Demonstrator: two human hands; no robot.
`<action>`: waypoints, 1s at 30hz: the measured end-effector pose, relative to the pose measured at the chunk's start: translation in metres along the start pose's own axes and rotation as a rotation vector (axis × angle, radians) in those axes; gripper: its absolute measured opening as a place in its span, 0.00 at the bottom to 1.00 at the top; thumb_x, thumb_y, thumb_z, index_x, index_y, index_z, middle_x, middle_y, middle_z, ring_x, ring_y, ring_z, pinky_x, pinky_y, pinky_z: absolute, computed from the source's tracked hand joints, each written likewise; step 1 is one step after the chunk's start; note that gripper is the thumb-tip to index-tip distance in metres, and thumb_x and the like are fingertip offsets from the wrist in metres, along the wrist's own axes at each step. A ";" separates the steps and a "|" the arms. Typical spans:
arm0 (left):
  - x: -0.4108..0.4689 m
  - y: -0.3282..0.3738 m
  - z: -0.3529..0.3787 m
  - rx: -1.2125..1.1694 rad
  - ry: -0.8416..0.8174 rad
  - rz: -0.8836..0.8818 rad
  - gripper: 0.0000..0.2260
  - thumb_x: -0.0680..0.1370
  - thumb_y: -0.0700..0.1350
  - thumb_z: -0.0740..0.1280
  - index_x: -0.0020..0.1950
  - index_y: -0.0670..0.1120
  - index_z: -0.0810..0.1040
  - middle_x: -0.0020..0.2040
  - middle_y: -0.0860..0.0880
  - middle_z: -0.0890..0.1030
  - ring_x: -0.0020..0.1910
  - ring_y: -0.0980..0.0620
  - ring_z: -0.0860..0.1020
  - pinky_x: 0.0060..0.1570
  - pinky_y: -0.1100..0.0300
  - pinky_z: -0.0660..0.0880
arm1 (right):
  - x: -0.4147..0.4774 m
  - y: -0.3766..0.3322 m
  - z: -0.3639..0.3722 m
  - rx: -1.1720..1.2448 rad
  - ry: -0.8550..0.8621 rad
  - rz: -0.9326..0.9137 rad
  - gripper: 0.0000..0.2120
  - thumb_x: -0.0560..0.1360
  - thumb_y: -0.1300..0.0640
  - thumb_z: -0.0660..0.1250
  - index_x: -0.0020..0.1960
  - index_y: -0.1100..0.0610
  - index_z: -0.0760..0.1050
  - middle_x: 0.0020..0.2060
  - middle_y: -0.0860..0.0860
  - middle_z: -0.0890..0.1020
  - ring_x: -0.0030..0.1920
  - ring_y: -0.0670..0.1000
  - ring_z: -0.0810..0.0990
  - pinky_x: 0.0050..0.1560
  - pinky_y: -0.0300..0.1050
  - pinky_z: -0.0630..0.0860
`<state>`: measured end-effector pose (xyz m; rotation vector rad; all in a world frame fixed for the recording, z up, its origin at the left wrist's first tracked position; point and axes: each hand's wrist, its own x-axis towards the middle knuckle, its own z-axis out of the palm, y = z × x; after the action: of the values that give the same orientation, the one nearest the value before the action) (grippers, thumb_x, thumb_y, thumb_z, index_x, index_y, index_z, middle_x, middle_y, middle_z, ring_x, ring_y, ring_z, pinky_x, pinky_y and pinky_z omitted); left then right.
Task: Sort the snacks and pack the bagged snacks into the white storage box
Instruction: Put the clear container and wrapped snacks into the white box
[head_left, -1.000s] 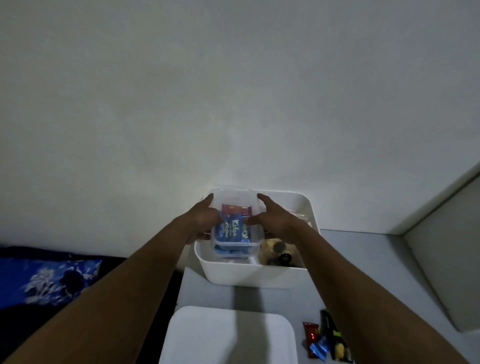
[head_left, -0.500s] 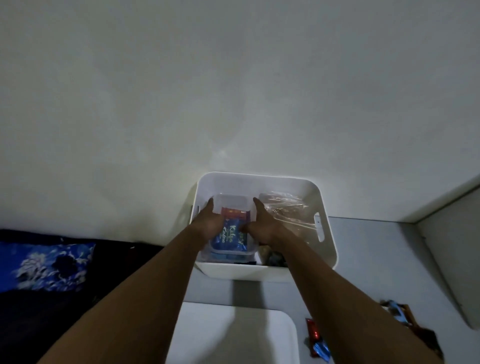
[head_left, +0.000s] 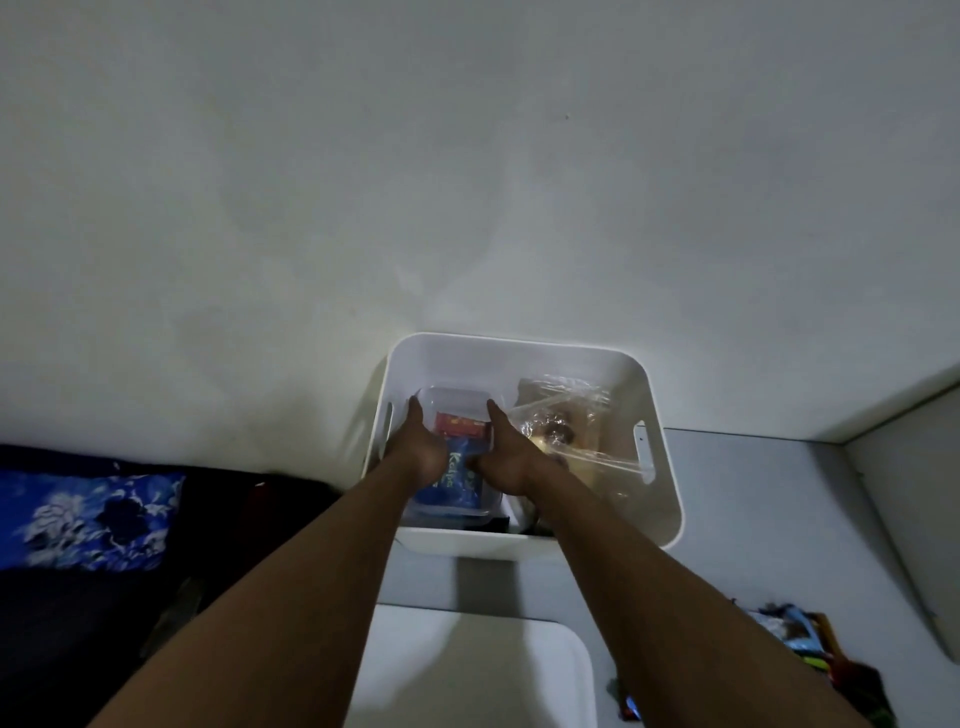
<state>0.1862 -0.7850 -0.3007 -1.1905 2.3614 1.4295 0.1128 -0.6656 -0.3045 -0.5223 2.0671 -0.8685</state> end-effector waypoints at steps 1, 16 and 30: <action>0.000 0.000 0.000 0.017 0.011 0.010 0.32 0.79 0.35 0.61 0.80 0.43 0.51 0.73 0.37 0.69 0.70 0.38 0.71 0.66 0.50 0.68 | -0.001 -0.003 0.000 -0.006 0.015 -0.008 0.34 0.79 0.69 0.62 0.79 0.55 0.50 0.68 0.50 0.69 0.63 0.50 0.72 0.54 0.33 0.72; -0.061 0.059 -0.008 0.129 0.247 0.231 0.23 0.77 0.41 0.70 0.72 0.47 0.71 0.68 0.44 0.77 0.62 0.42 0.77 0.63 0.49 0.74 | -0.083 -0.051 -0.047 -0.210 0.254 -0.056 0.25 0.78 0.59 0.65 0.75 0.56 0.67 0.74 0.53 0.69 0.71 0.54 0.70 0.70 0.45 0.66; -0.198 0.102 0.112 0.304 0.357 0.650 0.18 0.79 0.45 0.65 0.68 0.48 0.74 0.64 0.43 0.77 0.63 0.41 0.73 0.61 0.47 0.73 | -0.241 0.078 -0.144 -0.255 0.487 -0.091 0.23 0.81 0.53 0.63 0.75 0.55 0.67 0.72 0.54 0.71 0.69 0.55 0.72 0.66 0.43 0.66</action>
<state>0.2207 -0.5613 -0.1960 -0.6631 3.2717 0.9639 0.1312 -0.4062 -0.1728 -0.5871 2.6395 -0.8492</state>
